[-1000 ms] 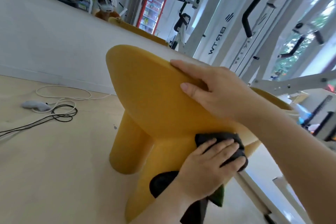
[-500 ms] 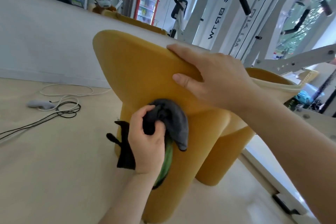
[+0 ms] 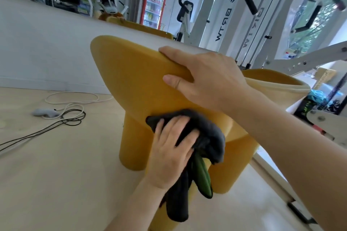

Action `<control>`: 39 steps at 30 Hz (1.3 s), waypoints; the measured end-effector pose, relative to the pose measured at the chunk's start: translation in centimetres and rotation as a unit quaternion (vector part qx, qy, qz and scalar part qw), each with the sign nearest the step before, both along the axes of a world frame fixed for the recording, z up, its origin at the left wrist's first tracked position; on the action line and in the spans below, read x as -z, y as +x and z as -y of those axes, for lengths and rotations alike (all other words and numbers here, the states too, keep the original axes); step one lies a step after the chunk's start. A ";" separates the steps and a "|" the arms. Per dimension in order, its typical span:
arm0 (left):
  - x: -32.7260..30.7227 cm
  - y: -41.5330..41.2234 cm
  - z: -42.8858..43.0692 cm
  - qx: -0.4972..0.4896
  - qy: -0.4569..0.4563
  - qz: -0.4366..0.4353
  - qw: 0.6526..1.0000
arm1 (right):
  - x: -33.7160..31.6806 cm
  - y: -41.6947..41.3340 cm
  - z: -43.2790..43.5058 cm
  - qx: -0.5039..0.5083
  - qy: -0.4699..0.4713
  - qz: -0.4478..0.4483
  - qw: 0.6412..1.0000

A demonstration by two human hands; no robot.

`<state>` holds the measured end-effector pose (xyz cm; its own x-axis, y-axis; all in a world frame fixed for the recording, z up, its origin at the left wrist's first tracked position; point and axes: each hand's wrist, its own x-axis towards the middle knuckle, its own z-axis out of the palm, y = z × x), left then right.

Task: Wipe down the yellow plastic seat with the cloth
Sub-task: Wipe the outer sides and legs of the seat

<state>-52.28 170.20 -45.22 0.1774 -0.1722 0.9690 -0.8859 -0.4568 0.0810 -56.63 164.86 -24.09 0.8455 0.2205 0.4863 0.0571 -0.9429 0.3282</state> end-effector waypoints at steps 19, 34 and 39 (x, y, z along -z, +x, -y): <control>-1.7 6.0 -5.5 0.143 -0.291 -0.365 0.873 | -1.7 0.9 -4.3 0.023 0.054 -0.112 0.992; -2.4 15.8 -21.1 -0.069 0.038 -0.595 0.800 | -1.8 8.7 -11.2 0.106 -0.051 -0.092 0.989; -5.7 16.0 -16.6 0.324 -0.438 -0.533 0.648 | -3.8 12.8 -13.7 0.120 0.011 -0.187 0.975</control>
<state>-36.23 186.76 -39.51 0.9913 -0.0128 0.1313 -0.0955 0.6164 0.7816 -43.83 178.52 -20.30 0.9905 -0.0121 0.1369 -0.0539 -0.9504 0.3062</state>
